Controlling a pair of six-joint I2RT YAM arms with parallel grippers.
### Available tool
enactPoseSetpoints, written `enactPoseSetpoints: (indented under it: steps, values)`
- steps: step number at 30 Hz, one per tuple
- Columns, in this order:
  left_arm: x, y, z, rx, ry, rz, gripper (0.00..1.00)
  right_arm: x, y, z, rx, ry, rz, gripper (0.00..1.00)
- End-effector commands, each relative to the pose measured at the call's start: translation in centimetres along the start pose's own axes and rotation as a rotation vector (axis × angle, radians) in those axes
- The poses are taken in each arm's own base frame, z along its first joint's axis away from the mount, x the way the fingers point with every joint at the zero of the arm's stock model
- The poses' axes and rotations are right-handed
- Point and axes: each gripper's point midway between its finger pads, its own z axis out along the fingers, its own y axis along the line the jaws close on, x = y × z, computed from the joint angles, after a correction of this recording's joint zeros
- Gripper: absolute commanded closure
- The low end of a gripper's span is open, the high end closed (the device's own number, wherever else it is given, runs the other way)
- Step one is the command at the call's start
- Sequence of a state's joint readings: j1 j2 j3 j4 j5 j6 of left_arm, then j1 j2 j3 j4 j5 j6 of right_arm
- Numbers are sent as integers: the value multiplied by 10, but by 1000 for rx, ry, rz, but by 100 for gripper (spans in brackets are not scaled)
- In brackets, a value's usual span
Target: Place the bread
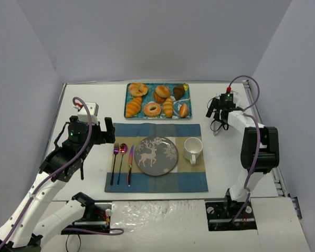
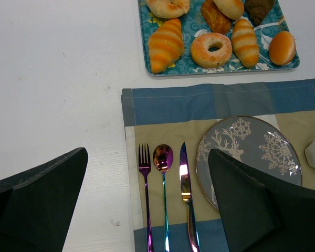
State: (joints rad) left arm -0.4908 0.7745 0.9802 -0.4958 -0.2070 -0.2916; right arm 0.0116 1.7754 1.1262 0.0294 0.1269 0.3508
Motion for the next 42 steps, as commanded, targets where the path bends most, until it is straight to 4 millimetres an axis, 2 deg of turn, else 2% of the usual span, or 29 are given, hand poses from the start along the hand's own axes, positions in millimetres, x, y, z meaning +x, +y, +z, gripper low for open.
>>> enactPoseSetpoints:
  steps: [1, 3, 5, 12, 24, 30, 34, 42]
  values:
    - [-23, -4, -3, 15, -75, -11, 3, -37, 15, 3, -43, -90, 37, 0]
    - [-23, -4, -3, 13, -76, -10, 3, -37, 1, 9, -11, -86, 59, 0]
    - [-23, -4, -3, 11, -74, -10, 3, -35, -2, 11, 0, -81, 61, 0]
    - [-22, -4, -1, 10, -67, -6, 3, -31, -3, 19, 13, -66, 53, 0]
    - [-21, -4, -1, 8, -65, -5, 3, -6, -6, 47, 36, 8, 45, 0]
    - [-22, -3, -1, 5, -67, -6, 3, 1, -8, 54, 48, 22, 42, 1]
    - [-22, -3, -1, 5, -67, -6, 3, 4, -8, 56, 45, 28, 40, 5]
    - [-21, -3, -1, 6, -66, -5, 3, 14, -9, 57, 38, 44, 39, 30]
